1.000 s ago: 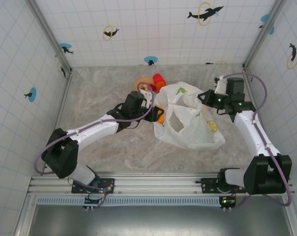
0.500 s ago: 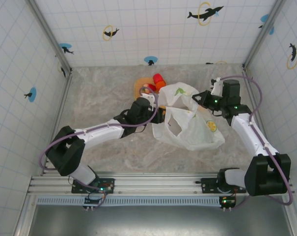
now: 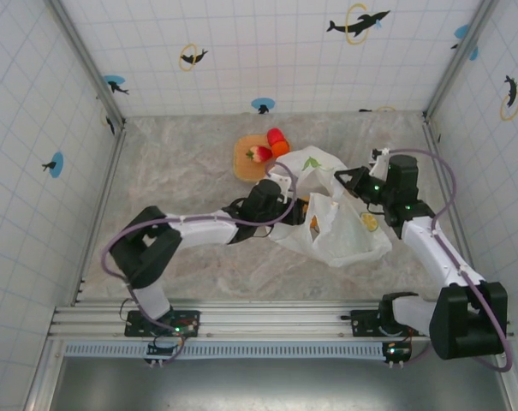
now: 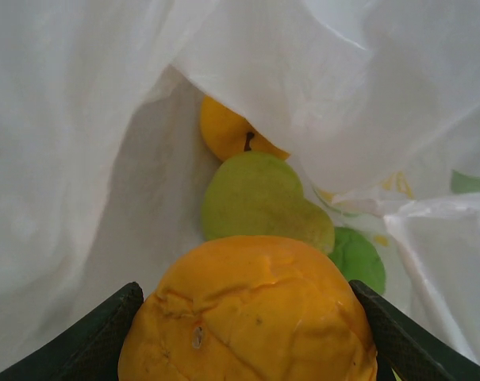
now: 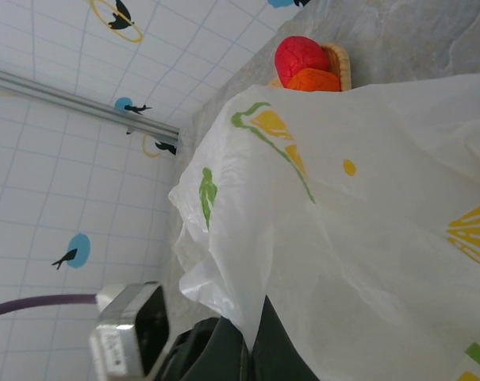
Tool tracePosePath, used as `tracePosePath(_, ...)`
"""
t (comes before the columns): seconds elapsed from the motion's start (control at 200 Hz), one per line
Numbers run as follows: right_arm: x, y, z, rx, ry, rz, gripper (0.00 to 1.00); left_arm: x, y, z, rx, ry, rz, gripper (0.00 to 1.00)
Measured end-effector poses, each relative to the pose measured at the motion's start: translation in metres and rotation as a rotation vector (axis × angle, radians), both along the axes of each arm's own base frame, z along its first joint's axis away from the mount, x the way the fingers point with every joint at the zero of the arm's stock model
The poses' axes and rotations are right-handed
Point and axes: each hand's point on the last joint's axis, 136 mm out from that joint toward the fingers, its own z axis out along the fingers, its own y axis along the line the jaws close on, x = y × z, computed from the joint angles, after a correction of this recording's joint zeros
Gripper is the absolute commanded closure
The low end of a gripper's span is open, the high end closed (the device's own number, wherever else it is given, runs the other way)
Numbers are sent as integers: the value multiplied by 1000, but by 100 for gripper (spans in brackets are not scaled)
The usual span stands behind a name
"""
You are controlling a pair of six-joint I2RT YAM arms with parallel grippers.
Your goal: Place the fruits into the plastic bag
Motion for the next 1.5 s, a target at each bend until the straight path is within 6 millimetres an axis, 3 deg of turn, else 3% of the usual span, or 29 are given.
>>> tracePosePath(0.29, -2, -9, 18, 14, -52, -28, 100, 32, -47, -8, -32, -13, -23, 43)
tracePosePath(0.505, 0, -13, 18, 12, -52, -39, 100, 48, -64, -21, -32, -19, -14, 36)
tracePosePath(0.836, -3, -22, 5, -46, -39, -33, 100, 53, -71, -22, -23, -42, -26, 11)
tracePosePath(0.956, -9, -28, -9, -102, -6, -25, 100, 49, -64, -12, -24, -49, -36, 4)
tracePosePath(1.186, -12, -39, -19, -158, 12, -22, 100, 40, -37, 27, -57, -85, -89, 6)
tracePosePath(1.501, -14, -47, -19, -203, 7, -12, 100, 27, 27, 58, 15, -142, -106, 9)
